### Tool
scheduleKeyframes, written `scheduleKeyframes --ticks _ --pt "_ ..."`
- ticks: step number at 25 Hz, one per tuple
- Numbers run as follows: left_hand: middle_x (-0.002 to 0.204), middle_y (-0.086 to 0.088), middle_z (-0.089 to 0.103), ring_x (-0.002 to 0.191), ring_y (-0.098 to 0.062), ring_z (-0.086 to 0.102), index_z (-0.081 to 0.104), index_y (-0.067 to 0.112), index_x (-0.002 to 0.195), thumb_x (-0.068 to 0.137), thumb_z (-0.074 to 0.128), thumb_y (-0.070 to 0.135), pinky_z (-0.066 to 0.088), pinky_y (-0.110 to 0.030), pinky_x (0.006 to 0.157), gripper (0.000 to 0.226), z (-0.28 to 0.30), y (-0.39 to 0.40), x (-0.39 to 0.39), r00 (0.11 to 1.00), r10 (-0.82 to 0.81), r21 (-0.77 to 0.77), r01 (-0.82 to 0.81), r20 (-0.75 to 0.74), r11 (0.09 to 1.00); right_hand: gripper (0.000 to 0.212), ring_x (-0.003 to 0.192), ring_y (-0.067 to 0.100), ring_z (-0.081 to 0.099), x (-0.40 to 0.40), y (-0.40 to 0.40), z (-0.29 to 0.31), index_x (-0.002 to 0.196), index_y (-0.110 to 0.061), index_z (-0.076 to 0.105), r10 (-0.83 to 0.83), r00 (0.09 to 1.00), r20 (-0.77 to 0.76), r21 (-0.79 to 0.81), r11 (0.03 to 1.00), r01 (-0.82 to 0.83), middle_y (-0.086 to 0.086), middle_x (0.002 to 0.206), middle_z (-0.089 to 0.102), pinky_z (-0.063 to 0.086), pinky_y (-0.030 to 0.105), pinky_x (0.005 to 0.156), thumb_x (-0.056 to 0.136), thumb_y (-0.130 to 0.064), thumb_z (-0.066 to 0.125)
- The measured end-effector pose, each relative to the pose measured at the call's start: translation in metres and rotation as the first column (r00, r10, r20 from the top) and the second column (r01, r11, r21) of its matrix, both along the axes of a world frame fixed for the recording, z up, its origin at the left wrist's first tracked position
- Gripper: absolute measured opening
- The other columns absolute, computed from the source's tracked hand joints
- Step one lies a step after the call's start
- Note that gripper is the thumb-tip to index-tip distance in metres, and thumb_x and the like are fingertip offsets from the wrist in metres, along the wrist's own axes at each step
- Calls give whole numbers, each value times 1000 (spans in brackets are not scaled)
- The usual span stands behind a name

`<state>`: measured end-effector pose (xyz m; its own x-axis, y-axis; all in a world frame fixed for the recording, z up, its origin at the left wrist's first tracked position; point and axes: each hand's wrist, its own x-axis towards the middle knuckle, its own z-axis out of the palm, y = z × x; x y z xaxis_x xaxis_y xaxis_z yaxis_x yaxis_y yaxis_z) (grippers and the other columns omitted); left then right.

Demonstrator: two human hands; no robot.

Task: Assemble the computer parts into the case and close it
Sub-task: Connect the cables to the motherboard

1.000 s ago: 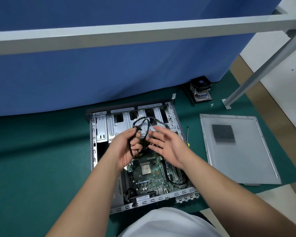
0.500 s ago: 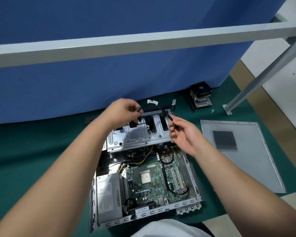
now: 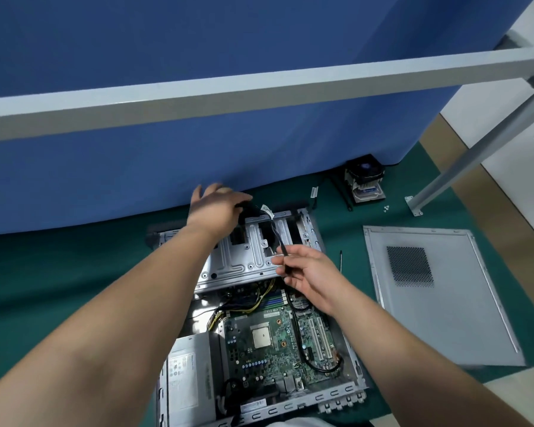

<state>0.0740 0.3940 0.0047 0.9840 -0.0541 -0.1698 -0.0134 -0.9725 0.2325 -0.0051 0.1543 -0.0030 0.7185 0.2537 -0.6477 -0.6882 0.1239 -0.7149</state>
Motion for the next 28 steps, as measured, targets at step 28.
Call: scheduleKeyframes --ticks 28 --pt "139 -2 59 136 -28 41 58 28 139 101 56 40 33 -43 111 39 -17 -17 -54 924 380 -435 -326 41 840 22 100 27 75 -45 -12 -22 116 -9 71 219 975 -22 -79 972 -220 19 115 70 60 28 85 97 -1 64"
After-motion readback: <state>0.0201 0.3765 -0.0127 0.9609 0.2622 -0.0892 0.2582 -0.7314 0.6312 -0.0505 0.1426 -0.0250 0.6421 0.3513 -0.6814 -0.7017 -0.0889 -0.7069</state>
